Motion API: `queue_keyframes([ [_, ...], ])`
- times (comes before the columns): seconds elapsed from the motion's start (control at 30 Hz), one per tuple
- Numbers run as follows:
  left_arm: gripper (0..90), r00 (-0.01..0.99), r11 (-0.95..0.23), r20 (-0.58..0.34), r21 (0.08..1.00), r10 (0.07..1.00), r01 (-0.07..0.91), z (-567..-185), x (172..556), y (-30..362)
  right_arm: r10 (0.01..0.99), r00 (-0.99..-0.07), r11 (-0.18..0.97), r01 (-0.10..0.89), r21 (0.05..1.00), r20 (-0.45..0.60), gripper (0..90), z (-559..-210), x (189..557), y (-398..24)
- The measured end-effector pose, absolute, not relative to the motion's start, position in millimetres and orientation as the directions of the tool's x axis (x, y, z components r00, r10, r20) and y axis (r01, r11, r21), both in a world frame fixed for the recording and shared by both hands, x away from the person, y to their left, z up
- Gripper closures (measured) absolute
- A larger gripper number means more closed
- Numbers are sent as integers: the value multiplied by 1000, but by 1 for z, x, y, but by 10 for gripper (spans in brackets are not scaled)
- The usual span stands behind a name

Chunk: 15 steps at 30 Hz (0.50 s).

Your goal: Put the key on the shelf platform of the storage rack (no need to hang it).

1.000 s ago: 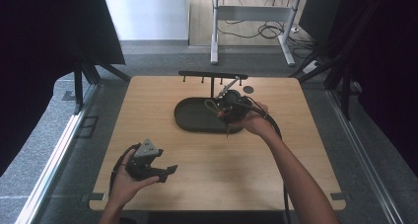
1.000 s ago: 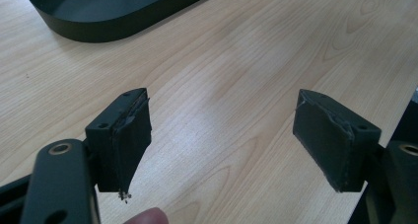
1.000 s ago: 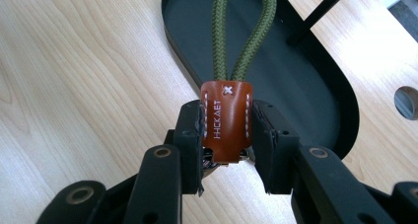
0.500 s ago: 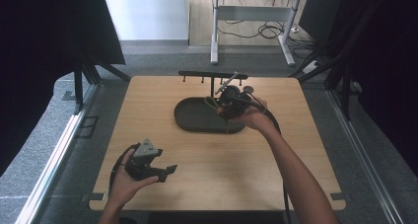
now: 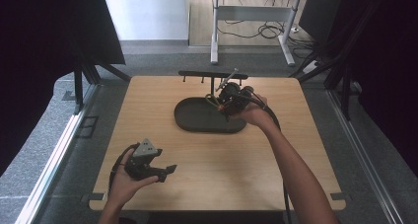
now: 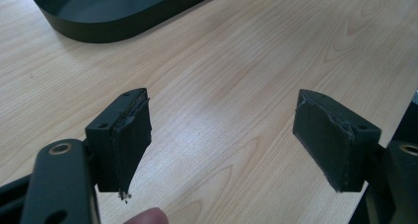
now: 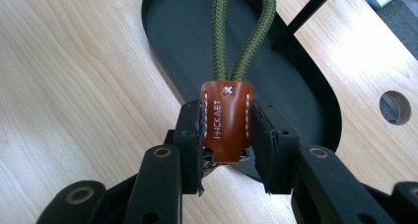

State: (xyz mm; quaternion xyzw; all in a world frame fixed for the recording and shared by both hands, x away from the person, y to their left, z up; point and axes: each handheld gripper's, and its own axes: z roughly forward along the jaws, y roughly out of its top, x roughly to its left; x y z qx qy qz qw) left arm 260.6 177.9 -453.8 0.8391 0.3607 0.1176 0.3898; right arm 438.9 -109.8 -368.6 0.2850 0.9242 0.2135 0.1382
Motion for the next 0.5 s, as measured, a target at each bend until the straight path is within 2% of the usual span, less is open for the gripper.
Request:
queue_keyframes([
  [0.5,228,709,-427,-90,743,700,516,-453,261,180,586,-800,752,476,456,-130,670,-375,454,-107],
])
